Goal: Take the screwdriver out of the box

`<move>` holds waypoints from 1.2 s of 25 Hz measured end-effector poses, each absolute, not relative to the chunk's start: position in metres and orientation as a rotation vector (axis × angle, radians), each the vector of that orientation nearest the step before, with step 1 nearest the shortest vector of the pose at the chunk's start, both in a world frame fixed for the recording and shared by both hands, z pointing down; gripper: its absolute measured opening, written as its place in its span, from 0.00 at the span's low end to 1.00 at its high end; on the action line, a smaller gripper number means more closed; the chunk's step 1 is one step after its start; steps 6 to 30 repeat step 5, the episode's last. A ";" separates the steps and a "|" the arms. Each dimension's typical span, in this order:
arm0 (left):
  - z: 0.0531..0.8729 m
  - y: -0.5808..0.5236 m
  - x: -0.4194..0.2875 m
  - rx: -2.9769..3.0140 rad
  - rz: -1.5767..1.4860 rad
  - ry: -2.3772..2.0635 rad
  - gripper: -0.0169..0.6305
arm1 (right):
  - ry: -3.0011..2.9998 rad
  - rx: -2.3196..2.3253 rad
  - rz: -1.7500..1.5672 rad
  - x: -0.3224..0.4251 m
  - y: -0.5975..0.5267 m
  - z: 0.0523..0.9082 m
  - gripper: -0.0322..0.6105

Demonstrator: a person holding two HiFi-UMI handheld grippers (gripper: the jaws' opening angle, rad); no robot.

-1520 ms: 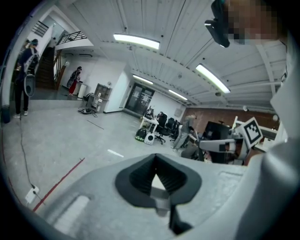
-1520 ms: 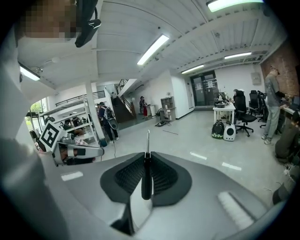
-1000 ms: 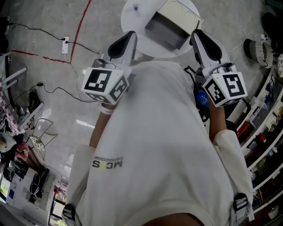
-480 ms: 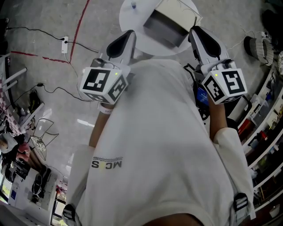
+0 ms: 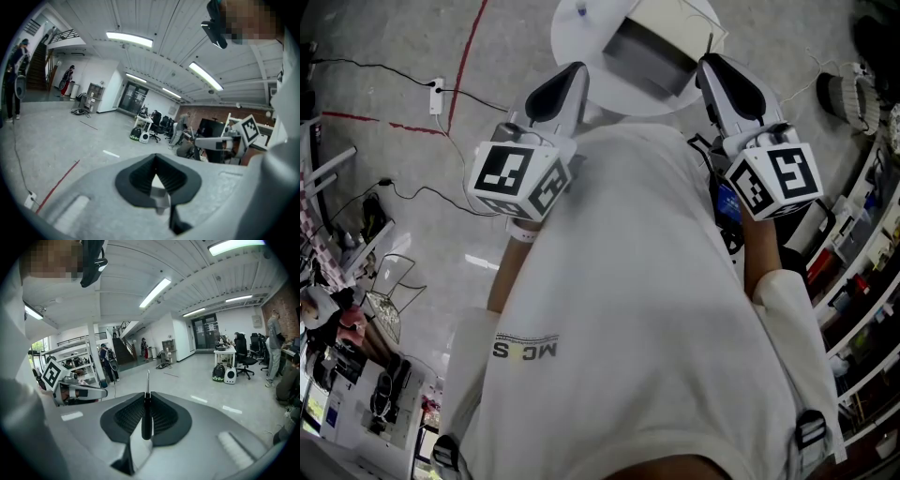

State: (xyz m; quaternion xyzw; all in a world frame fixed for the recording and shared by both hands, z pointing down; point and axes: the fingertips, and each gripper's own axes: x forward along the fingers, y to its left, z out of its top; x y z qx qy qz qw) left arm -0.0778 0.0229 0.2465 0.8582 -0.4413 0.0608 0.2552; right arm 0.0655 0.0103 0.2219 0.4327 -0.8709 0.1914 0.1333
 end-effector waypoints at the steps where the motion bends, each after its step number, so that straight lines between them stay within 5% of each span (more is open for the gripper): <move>1: 0.246 0.023 -0.077 2.332 0.165 -1.196 0.03 | -2.530 1.253 0.550 0.065 0.011 0.221 0.11; 30: 0.245 0.024 -0.077 2.337 0.163 -1.190 0.03 | -2.542 1.247 0.532 0.064 0.011 0.221 0.11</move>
